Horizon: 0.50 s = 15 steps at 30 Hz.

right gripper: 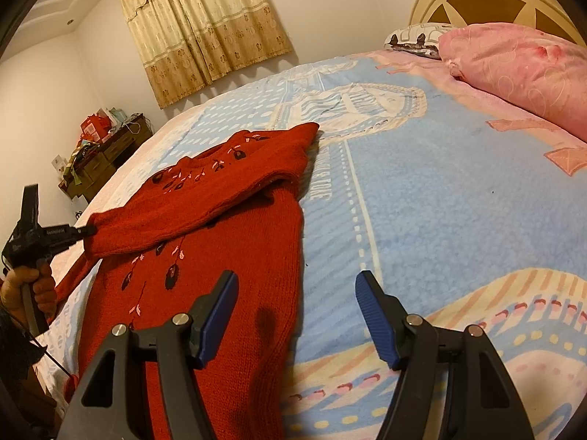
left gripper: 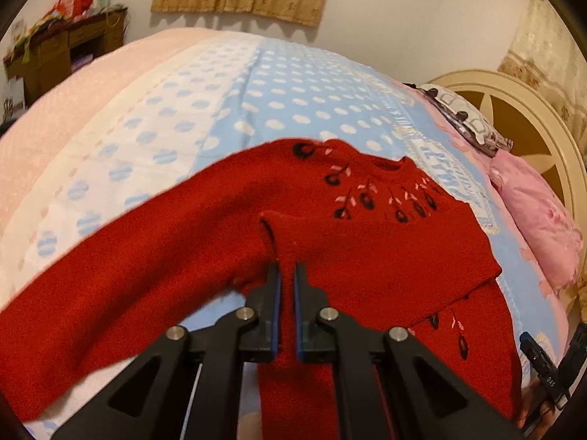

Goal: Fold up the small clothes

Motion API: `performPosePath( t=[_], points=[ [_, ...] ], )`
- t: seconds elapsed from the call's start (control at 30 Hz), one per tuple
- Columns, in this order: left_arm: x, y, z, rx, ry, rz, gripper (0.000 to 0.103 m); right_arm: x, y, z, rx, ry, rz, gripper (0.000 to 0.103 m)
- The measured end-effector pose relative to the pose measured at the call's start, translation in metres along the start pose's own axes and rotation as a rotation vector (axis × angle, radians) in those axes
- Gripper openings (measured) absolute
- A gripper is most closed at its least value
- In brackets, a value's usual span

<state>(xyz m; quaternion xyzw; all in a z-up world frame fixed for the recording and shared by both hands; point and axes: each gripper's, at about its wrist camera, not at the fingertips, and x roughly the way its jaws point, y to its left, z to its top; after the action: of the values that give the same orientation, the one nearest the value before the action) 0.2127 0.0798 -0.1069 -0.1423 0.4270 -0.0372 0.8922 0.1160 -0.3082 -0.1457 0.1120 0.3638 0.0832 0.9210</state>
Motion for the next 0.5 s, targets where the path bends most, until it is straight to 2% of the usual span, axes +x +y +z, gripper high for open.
performPosePath(
  t=[0.17, 0.3, 0.4, 0.43, 0.5],
  points=[
    [0.011, 0.017, -0.01, -0.036, 0.025, 0.016, 0.006, 0.001, -0.001, 0.0, -0.004, 0.006, -0.002, 0.067],
    [0.019, 0.018, -0.014, -0.028, 0.026, 0.009, 0.008, 0.002, 0.001, -0.001, -0.008, 0.01, -0.004, 0.067],
    [0.025, 0.017, -0.017, -0.031, 0.038, 0.036, 0.017, 0.002, 0.001, -0.001, -0.007, 0.012, -0.004, 0.067],
    [0.027, 0.017, -0.018, -0.034, 0.047, 0.022, 0.019, 0.002, 0.0, -0.001, -0.006, 0.011, -0.003, 0.067],
    [0.03, 0.013, -0.022, -0.018, 0.072, 0.011, 0.037, 0.001, 0.0, -0.001, -0.006, 0.012, -0.004, 0.067]
  ],
)
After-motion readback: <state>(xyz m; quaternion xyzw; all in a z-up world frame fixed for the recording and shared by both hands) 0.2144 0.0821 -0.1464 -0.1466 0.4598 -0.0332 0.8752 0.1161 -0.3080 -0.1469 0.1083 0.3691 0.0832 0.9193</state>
